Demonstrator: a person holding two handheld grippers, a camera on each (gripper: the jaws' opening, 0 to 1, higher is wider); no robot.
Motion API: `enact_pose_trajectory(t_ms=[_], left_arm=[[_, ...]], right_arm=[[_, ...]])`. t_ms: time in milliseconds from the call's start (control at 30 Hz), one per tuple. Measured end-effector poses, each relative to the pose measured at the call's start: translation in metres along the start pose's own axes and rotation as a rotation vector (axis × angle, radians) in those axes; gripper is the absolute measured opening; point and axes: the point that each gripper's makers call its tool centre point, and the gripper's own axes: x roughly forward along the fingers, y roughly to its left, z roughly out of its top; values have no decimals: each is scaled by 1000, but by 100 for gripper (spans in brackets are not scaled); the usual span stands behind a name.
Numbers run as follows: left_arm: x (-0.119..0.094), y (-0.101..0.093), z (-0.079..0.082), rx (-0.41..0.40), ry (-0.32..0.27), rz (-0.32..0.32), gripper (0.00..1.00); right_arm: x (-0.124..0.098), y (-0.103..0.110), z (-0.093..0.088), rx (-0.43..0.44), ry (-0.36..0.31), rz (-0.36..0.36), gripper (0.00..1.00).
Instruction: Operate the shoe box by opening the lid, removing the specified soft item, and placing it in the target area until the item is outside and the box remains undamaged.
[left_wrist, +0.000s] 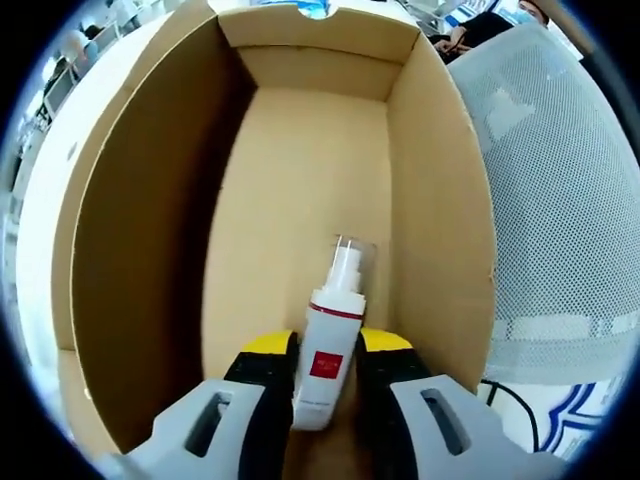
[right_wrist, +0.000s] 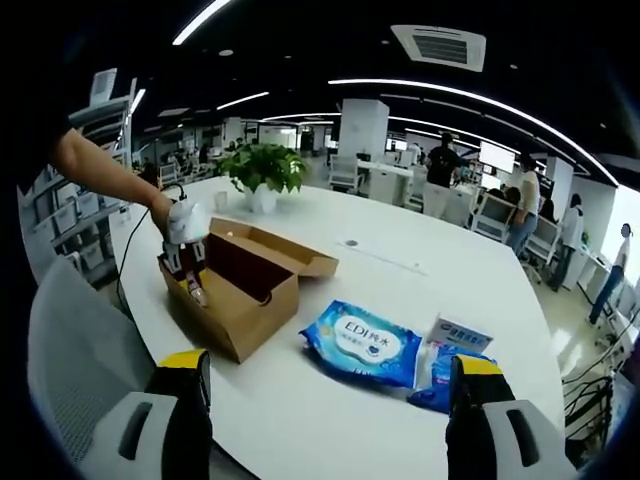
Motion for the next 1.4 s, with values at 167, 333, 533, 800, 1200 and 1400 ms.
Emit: enact_pose_trajectory(t_ms=[167, 333, 533, 800, 1200, 1400], left_arm=[[-2, 2, -1, -16, -4, 10, 21], [-5, 4, -1, -26, -14, 23, 20], [-12, 4, 1, -40, -30, 44, 19], [-25, 6, 10, -75, -75, 91, 19], [-42, 7, 24, -98, -147, 137, 19], [-50, 7, 29, -106, -184, 162, 20]], right_arm=[[1, 1, 1, 4, -6, 2, 100], [2, 2, 3, 9, -12, 3, 99], [2, 2, 7, 14, -22, 0, 99], [0, 3, 11, 12, -35, -6, 99], [0, 7, 15, 16, -47, -1, 98], [2, 10, 18, 20, -46, 4, 96]])
